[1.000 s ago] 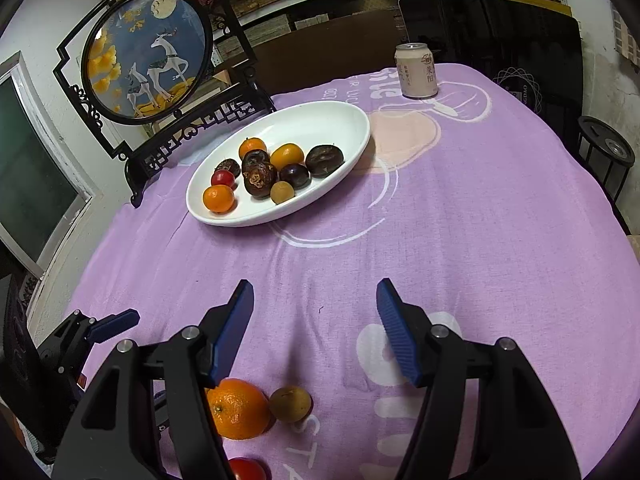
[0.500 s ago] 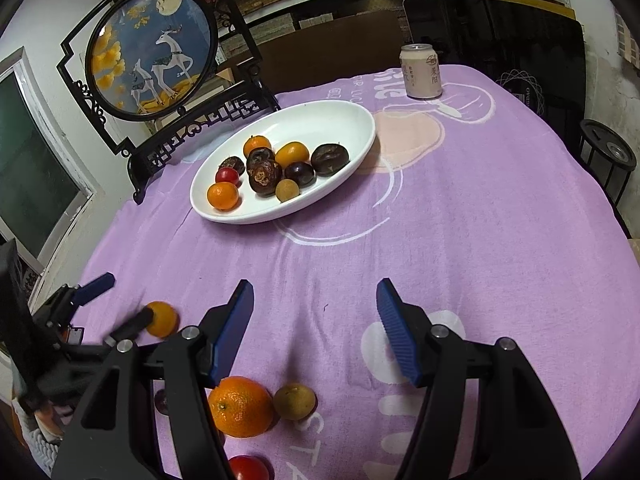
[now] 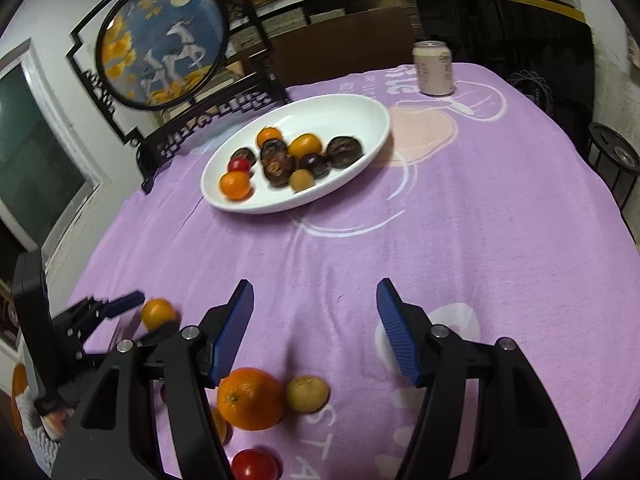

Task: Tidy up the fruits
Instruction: 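Grasp an orange with the left tool while the right tool grasps a tangerine, then lower both citrus fruits onto the white plate and open both tools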

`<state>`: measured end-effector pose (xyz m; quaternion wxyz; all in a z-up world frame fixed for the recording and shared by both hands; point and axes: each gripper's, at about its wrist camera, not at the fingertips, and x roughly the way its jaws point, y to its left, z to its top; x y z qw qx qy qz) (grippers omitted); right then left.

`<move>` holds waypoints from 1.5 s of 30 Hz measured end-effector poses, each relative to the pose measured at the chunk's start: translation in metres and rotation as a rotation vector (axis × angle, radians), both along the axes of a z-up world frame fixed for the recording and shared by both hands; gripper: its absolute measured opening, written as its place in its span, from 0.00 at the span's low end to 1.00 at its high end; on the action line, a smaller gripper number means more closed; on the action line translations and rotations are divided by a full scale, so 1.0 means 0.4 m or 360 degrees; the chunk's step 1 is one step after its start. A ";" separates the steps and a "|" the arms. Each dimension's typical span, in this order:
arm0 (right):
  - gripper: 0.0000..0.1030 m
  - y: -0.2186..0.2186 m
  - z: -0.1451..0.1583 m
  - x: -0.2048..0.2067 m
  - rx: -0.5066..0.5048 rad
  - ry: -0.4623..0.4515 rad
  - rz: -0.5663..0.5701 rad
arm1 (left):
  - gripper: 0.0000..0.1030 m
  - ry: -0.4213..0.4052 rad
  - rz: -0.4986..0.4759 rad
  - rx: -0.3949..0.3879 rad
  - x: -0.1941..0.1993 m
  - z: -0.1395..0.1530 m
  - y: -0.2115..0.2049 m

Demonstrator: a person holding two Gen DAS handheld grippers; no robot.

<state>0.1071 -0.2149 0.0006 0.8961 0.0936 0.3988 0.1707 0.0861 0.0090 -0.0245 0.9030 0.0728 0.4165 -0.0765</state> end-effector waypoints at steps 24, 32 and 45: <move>0.43 0.160 -0.058 -0.178 -0.0470 -0.0212 0.0503 | 0.34 0.0040 0.0053 -0.0008 0.021 -0.009 0.015; 0.42 0.148 -0.059 -0.167 -0.0423 -0.0180 0.0520 | 0.34 0.0045 0.0030 0.0035 0.021 -0.019 0.001; 0.40 0.073 -0.020 -0.121 -0.0204 -0.0170 0.0271 | 0.34 0.0011 0.0033 -0.0038 0.034 0.011 -0.002</move>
